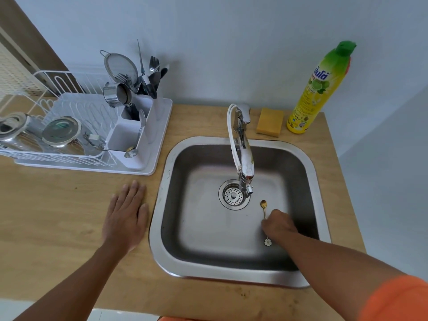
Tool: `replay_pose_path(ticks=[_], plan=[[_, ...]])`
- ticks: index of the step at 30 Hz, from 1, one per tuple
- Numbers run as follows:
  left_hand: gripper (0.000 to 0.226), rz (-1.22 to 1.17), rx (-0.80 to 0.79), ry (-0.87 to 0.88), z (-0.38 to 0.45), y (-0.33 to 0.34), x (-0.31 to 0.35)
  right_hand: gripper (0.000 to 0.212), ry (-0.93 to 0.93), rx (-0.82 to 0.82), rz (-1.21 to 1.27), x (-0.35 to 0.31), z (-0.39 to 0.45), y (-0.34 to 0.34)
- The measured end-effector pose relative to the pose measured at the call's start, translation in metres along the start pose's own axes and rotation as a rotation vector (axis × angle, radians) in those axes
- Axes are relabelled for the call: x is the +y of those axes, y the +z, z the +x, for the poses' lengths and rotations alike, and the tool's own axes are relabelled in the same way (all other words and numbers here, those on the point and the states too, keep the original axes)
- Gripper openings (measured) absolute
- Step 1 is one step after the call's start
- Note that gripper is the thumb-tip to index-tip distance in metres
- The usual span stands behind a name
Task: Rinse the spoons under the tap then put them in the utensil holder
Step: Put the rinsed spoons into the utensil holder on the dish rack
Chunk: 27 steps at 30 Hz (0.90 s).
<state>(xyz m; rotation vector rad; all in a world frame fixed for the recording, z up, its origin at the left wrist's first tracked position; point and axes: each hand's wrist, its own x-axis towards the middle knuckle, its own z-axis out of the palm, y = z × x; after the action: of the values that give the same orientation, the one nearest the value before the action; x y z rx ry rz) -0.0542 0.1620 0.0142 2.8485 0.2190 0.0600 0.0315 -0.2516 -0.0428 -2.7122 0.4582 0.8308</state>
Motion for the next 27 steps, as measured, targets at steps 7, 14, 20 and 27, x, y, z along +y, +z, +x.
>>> replay_pose_path(ticks=[7, 14, 20, 27], plan=[[0.068, -0.018, 0.006, -0.014, 0.0, -0.005, 0.005, 0.007, -0.036, -0.094, -0.088, -0.03, -0.015, 0.0], [0.069, -0.014, -0.011, -0.023, 0.0, -0.005, 0.004, 0.027, -0.283, -0.011, 0.024, -0.13, -0.052, 0.007], [0.068, 0.006, -0.019, -0.035, 0.0, -0.002, 0.001, 0.019, -0.61, 0.143, 0.204, -0.221, -0.087, -0.03], [0.067, -0.006, 0.021, -0.033, 0.001, -0.002, 0.005, 0.018, -0.868, 0.353, 0.375, -0.304, -0.112, -0.097]])
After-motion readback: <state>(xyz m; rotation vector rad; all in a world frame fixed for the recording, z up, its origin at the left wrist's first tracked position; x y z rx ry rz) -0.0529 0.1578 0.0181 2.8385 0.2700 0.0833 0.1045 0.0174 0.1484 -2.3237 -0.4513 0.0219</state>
